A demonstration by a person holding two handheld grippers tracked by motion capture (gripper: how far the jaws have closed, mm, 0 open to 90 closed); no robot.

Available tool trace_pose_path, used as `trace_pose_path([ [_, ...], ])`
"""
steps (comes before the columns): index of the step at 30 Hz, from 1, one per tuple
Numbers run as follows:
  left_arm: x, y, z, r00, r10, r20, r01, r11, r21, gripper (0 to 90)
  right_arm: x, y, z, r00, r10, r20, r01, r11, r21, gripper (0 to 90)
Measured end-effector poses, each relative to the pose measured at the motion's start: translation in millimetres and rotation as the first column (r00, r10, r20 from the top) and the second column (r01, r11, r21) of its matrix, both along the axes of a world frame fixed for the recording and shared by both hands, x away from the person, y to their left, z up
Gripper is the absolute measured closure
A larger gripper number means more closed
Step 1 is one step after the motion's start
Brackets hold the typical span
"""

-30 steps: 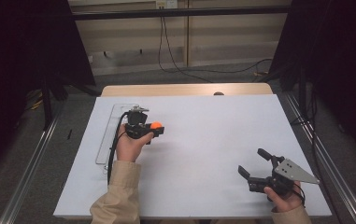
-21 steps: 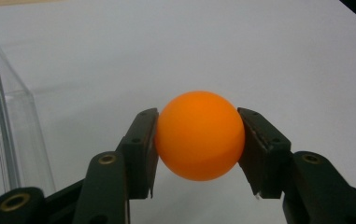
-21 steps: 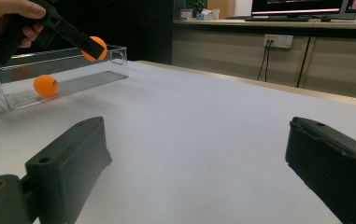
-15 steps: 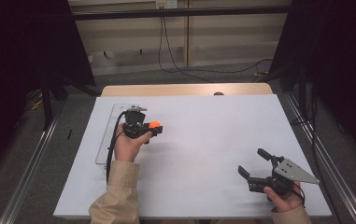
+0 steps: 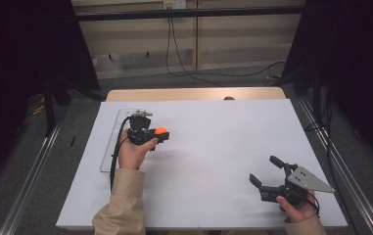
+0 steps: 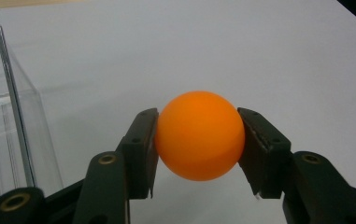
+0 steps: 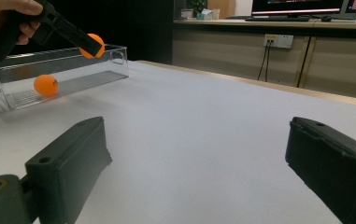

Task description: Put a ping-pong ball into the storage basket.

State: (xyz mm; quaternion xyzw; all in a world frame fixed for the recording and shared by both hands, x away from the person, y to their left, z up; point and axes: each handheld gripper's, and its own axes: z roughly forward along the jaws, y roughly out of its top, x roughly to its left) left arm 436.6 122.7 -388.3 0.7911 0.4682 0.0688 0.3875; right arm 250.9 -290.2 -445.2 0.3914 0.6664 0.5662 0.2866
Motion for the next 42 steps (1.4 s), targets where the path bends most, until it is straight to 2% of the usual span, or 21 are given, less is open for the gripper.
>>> trace_pose_path([
  [6, -0.2, 1.3, 0.7, 0.9999, 0.01, 0.001, -0.01, 0.9999, -0.01, 50.9, 0.0, -0.1, 0.0, 1.0, -0.001, 0.0, 0.001, 1.0, 0.0, 4.9],
  [31, 0.2, 6.1, 2.5, 0.9999, 0.01, 0.004, -0.01, 0.9999, 0.001, 50.9, -0.1, -0.2, 0.0, 1.0, 0.0, 0.0, 0.0, 1.0, 0.0, 4.9],
  [42, -0.3, 13.4, 6.3, 0.9997, 0.019, 0.011, -0.019, 0.9998, -0.004, 50.9, -0.1, 0.0, 0.0, 1.0, 0.0, 0.0, 0.0, 1.0, 0.0, 4.9],
])
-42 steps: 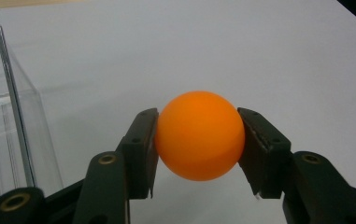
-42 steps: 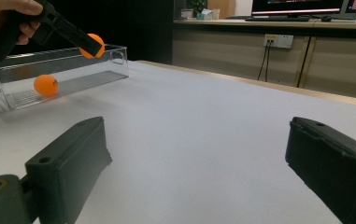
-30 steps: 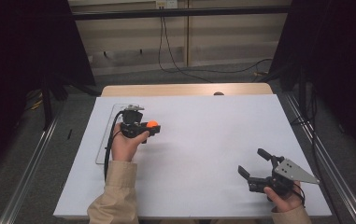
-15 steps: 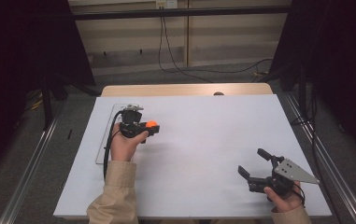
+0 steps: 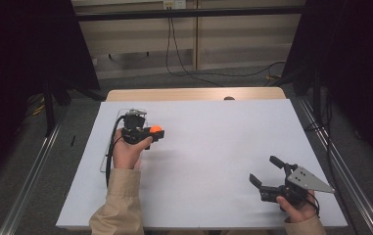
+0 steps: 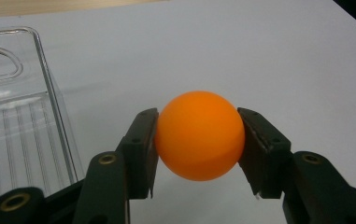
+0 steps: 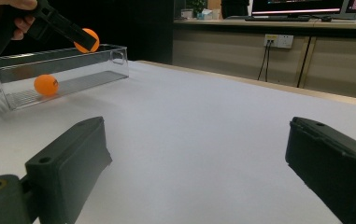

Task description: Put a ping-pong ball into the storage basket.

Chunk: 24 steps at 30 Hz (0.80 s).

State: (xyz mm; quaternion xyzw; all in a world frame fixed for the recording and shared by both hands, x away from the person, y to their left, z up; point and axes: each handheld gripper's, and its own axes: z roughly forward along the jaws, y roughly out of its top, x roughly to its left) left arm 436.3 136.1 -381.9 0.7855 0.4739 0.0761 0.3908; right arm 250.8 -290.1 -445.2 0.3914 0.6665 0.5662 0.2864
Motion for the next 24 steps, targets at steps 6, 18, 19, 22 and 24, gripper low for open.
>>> trace_pose_path([
  [6, -0.2, 1.5, 0.9, 1.0, 0.003, 0.002, -0.003, 1.0, 0.002, 50.9, 0.0, -0.1, 0.0, 1.0, 0.0, 0.001, 0.0, 1.0, -0.002, 4.9],
  [18, -0.1, 7.2, 2.4, 0.9999, 0.014, 0.001, -0.014, 0.9999, -0.003, 50.9, 0.1, 0.0, 0.0, 1.0, 0.0, 0.0, 0.0, 1.0, 0.0, 4.9],
  [19, -0.1, 7.2, 2.4, 0.9999, 0.014, 0.001, -0.014, 0.9999, -0.003, 50.9, 0.0, -0.1, 0.0, 1.0, 0.0, 0.0, 0.0, 1.0, 0.0, 4.9],
  [22, 0.0, 8.1, 2.7, 0.9999, 0.015, 0.004, -0.015, 0.9999, -0.002, 50.9, 0.0, -0.1, 0.0, 1.0, 0.0, 0.0, 0.0, 1.0, 0.0, 4.9],
  [24, -0.2, 8.5, 2.8, 0.9999, 0.016, 0.004, -0.016, 0.9999, -0.003, 50.9, 0.0, -0.1, 0.0, 1.0, 0.001, 0.001, -0.001, 1.0, -0.001, 4.9],
])
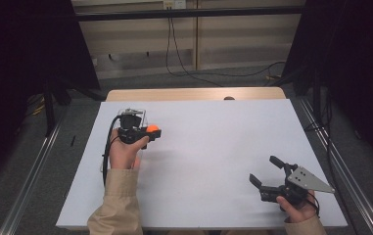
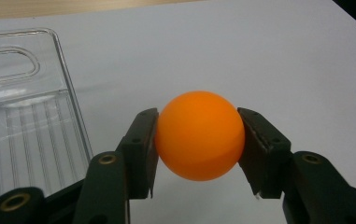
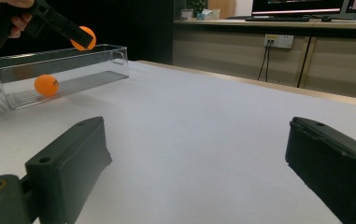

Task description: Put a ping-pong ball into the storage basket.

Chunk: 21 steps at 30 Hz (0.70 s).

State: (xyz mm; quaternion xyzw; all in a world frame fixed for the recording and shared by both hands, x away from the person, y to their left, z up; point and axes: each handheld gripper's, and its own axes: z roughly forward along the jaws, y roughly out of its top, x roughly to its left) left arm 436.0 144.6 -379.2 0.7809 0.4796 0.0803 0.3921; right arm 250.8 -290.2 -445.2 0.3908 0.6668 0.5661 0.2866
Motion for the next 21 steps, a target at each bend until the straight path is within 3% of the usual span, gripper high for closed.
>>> trace_pose_path([
  [21, -0.5, 7.8, 2.5, 0.9998, 0.015, 0.011, -0.015, 0.9999, 0.005, 50.9, 0.0, 0.2, 0.0, 1.0, 0.0, 0.0, 0.0, 1.0, 0.001, 4.9],
])
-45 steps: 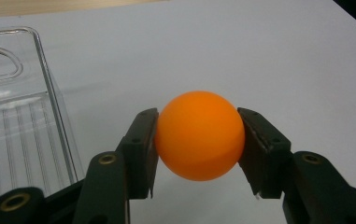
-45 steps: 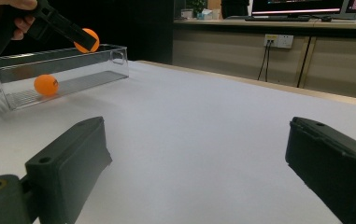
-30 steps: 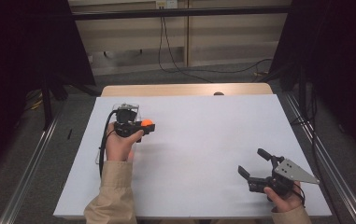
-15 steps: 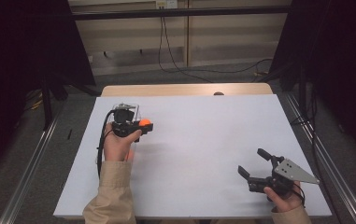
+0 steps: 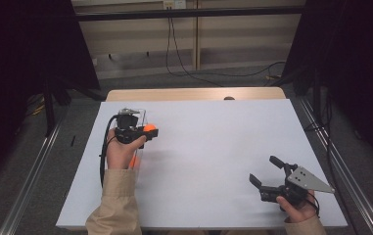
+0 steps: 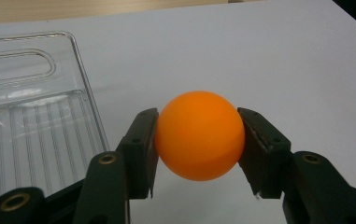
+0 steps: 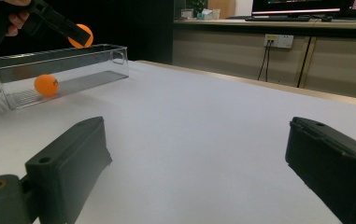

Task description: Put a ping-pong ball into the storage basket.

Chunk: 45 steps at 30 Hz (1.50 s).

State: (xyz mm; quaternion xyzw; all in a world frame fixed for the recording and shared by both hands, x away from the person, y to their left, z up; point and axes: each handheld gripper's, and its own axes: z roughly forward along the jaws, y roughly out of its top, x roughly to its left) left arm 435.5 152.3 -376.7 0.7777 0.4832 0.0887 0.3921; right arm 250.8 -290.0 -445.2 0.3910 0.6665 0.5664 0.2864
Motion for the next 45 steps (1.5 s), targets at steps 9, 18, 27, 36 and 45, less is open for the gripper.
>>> trace_pose_path([
  [9, 0.2, 3.4, -0.1, 1.0, 0.007, 0.002, -0.007, 0.9999, -0.011, 51.0, 0.1, 0.1, -0.1, 1.0, 0.0, 0.0, 0.0, 1.0, -0.001, 4.9],
  [18, -0.2, 7.0, 0.9, 0.9999, 0.015, 0.005, -0.015, 0.9998, -0.009, 51.0, 0.1, 0.2, -0.1, 1.0, 0.0, -0.001, 0.0, 1.0, 0.0, 4.9],
  [27, -0.6, 12.2, 2.3, 0.9996, 0.025, 0.015, -0.025, 0.9997, -0.003, 50.9, 0.0, 0.4, -0.1, 1.0, 0.001, -0.002, -0.001, 1.0, 0.0, 4.9],
  [36, -1.3, 15.2, 3.5, 0.9989, 0.038, 0.026, -0.038, 0.9993, -0.005, 51.0, 0.0, 0.3, -0.1, 1.0, 0.0, -0.001, 0.0, 1.0, 0.0, 4.9],
  [45, -1.8, 20.3, 4.9, 0.9984, 0.048, 0.031, -0.047, 0.9989, -0.006, 51.0, -0.1, 0.3, 0.0, 1.0, 0.001, -0.001, -0.001, 1.0, -0.001, 4.9],
])
